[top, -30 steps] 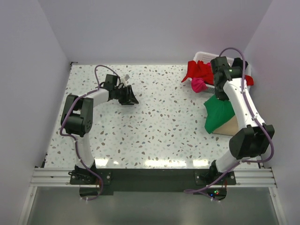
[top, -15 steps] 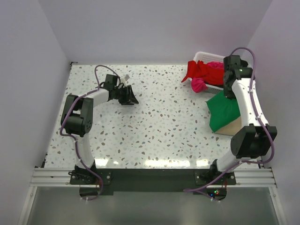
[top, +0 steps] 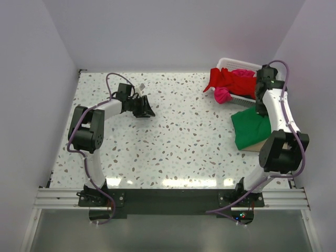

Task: Fold and stack the t-shirts
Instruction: Neatly place the folded tshirt to the corner, then reset both grippers

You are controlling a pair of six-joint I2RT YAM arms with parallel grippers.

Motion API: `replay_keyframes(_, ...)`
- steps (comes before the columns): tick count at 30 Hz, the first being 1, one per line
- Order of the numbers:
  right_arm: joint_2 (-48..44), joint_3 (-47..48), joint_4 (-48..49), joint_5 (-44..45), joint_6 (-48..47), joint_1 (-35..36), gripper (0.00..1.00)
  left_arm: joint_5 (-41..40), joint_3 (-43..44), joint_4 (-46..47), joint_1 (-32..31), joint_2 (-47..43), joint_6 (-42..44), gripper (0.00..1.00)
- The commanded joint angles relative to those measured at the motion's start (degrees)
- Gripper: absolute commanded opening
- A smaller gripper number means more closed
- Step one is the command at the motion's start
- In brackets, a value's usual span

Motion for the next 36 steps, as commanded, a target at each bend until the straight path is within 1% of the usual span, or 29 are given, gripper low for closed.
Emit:
replay_keyframes(1, 1.4, 0.3, 3.9, 4.7, -0.2, -1.9, 0.0, 1.1, 0.3, 1.3, 0.8, -2.7, 0.5, 0.46)
replay_keyframes(2, 2.4, 0.4, 3.9, 6.2, 2.2, -2.5, 0.0, 1.1, 0.1, 1.4, 0.8, -3.0, 0.7, 0.46)
replay_keyframes(3, 2.9, 0.6, 3.7, 6.8, 3.1, -3.0, 0.06, 1.1, 0.1, 1.4, 0.7, -3.1, 0.8, 0.46)
replay_keyframes(4, 3.5, 0.8, 3.4, 7.2, 3.8, -3.5, 0.19, 0.9, 0.1, 1.4, 0.8, -3.2, 0.9, 0.46)
replay_keyframes(5, 3.8, 1.2, 3.2, 7.5, 4.5, -4.2, 0.44, 1.0, 0.2, 1.4, 0.8, -3.5, 0.9, 0.46)
replay_keyframes(6, 4.1, 1.5, 3.1, 8.7, 5.9, -4.4, 0.63, 1.0, 0.1, 1.3, 0.8, -3.7, 1.3, 0.46)
replay_keyframes(7, 4.1, 2.1, 3.1, 8.9, 6.9, -4.4, 0.79, 1.2, 0.1, 1.3, 0.8, -4.0, 1.6, 0.47)
replay_keyframes(9, 3.4, 2.6, 3.2, 8.8, 7.7, -4.4, 0.97, 1.1, 0.1, 1.4, 0.8, -4.6, 1.8, 0.47)
replay_keyframes(10, 3.0, 3.0, 3.4, 8.4, 7.8, -4.4, 0.99, 1.2, 0.1, 1.5, 0.8, -4.8, 2.1, 0.47)
replay_keyframes(12, 1.8, 3.9, 4.3, 7.4, 8.4, -4.5, 0.99, 1.0, 0.0, 1.6, 0.8, -5.9, 2.6, 0.47)
replay_keyframes(15, -1.5, 4.0, 6.5, 2.2, 8.8, -4.3, 0.99, -0.1, -0.8, 1.3, 0.8, -7.7, 3.2, 0.47)
replay_keyframes(16, -4.1, 3.5, 7.3, -3.0, 9.0, -4.2, 0.99, -0.8, -1.1, 1.2, 0.8, -8.3, 3.1, 0.47)
replay_keyframes(18, -7.1, 0.4, 11.2, -9.0, 9.6, -3.2, 0.99, -2.3, -2.4, 1.4, 0.8, -10.4, 3.2, 0.47)
replay_keyframes(19, -8.5, -1.0, 12.7, -11.5, 9.9, -1.8, 0.99, -3.0, -3.0, 1.7, 0.8, -11.2, 3.1, 0.47)
replay_keyframes(20, -11.2, -4.2, 14.2, -16.6, 10.4, -0.8, 0.99, -3.7, -3.6, 1.9, 0.8, -13.3, 2.9, 0.47)
replay_keyframes(22, -13.2, -7.1, 18.2, -19.3, 11.0, 2.0, 0.99, -6.0, -5.7, 2.3, 0.8, -15.4, 2.3, 0.47)
replay_keyframes(23, -14.5, -9.7, 19.3, -21.4, 11.3, 5.7, 0.99, -6.7, -6.2, 2.2, 0.8, -17.2, 2.1, 0.47)
replay_keyframes(24, -14.9, -10.7, 21.3, -22.2, 11.6, 7.1, 0.99, -7.3, -7.1, 2.1, 0.8, -18.2, 2.0, 0.47)
replay_keyframes(25, -15.2, -12.0, 22.7, -23.4, 12.1, 11.8, 0.99, -8.6, -7.6, 1.7, 0.7, -19.1, 1.8, 0.47)
replay_keyframes(27, -16.3, -16.4, 27.7, -27.1, 14.6, 15.0, 0.99, -10.1, -9.7, 1.7, 0.8, -22.0, 1.2, 0.47)
replay_keyframes(28, -16.6, -17.9, 29.7, -28.4, 15.6, 17.7, 0.99, -11.9, -10.5, 1.6, 0.8, -23.2, 0.9, 0.47)
replay_keyframes(29, -16.6, -20.7, 31.3, -28.5, 16.5, 18.9, 0.99, -12.8, -11.4, 1.5, 0.8, -25.5, 0.7, 0.47)
replay_keyframes(30, -16.3, -21.7, 34.1, -31.7, 18.5, 20.1, 0.99, -13.6, -13.0, 1.5, 0.8, -26.6, 0.2, 0.47)
replay_keyframes(33, -15.5, -24.7, 37.3, -33.8, 21.1, 24.1, 0.98, -16.8, -15.9, 1.4, 0.8, -31.1, -0.9, 0.47)
replay_keyframes(36, -15.0, -26.0, 38.1, -34.5, 22.2, 26.1, 0.98, -19.3, -17.8, 0.2, 0.7, -34.5, -1.9, 0.47)
